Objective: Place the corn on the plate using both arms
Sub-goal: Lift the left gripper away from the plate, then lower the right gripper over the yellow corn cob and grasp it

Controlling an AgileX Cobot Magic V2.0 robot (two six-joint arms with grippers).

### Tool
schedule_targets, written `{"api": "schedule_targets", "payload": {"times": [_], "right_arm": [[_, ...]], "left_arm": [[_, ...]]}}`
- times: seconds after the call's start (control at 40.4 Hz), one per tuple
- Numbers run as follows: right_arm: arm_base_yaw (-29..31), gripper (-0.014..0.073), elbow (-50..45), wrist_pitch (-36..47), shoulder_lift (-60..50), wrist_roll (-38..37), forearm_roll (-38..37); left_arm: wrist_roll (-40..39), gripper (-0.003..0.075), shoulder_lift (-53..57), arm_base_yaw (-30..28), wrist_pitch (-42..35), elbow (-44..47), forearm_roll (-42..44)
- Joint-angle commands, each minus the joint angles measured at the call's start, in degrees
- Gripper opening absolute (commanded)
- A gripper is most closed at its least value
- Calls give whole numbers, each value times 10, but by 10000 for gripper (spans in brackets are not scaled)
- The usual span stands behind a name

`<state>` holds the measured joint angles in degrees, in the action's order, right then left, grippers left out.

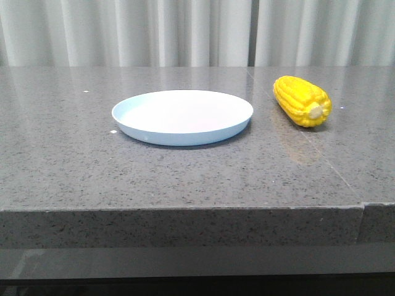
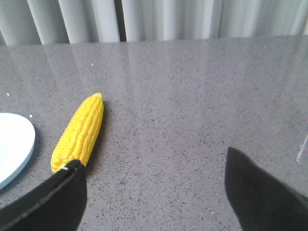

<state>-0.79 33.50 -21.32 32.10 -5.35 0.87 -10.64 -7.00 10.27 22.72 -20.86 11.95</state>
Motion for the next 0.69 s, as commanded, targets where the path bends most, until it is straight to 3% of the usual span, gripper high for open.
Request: {"api": "schedule_targets", "payload": {"times": [0.0, 0.321, 0.668], "right_arm": [[1, 616, 51, 33, 61, 3, -2], [-8, 611, 241, -108, 311, 3, 30], [-101, 611, 417, -207, 525, 3, 92]], "left_arm": [[-2, -20, -6, -1, -48, -15, 5], [-2, -20, -6, -1, -48, -15, 4], [-2, -20, -6, -1, -48, -15, 4]]}}
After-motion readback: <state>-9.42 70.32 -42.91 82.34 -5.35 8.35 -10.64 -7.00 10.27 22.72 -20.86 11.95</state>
